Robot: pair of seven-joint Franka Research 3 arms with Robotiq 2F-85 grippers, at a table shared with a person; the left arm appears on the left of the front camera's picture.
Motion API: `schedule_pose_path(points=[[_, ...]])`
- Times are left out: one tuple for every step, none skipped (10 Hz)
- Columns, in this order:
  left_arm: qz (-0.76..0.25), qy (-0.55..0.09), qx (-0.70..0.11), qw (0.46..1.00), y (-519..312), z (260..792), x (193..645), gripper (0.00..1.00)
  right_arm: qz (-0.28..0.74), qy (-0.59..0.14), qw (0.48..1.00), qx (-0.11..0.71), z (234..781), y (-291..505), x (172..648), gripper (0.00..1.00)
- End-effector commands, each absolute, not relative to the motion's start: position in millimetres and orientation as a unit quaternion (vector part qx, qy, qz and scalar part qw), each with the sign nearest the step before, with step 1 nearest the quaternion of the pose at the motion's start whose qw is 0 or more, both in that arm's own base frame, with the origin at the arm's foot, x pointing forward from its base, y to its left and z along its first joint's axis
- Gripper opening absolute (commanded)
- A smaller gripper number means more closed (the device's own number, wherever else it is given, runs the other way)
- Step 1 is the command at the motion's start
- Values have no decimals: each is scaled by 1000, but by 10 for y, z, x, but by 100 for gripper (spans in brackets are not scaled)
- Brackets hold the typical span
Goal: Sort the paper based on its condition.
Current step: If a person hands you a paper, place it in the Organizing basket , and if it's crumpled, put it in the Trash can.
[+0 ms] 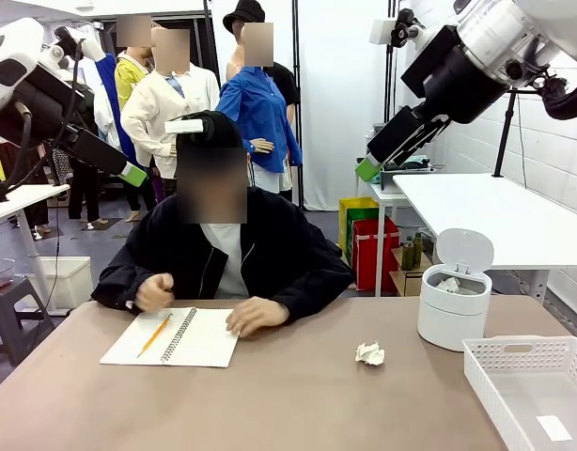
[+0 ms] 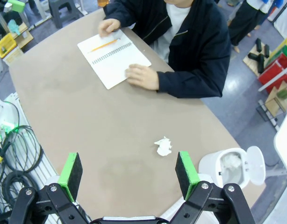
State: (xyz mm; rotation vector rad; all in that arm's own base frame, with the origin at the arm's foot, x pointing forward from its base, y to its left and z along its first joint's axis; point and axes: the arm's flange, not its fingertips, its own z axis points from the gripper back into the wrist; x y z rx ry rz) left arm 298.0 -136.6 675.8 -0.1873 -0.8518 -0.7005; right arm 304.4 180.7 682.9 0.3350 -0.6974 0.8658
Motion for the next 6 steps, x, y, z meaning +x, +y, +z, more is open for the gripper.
schedule_pose_path(points=[[-331, -406, -89, 847, -1359, 6757, 2979, 100, 409, -329, 836, 158, 6829, 1807, 3044, 100], [-331, -406, -89, 847, -1359, 6757, 2979, 100, 389, -283, 863, 155, 6668, 1773, 3225, 100], [-331, -406, -89, 847, -1359, 6757, 2979, 100, 364, -241, 887, 152, 6471, 1751, 3439, 100], [-331, -406, -89, 847, -1359, 6757, 2979, 100, 353, -214, 899, 146, 6336, 1736, 3593, 100], [-331, -406, -89, 847, -1359, 6757, 2979, 100, 339, -196, 910, 136, 6211, 1719, 3735, 100], [-331, -406, -89, 847, -1359, 6757, 2979, 100, 335, -182, 916, 122, 6072, 1704, 3829, 100]])
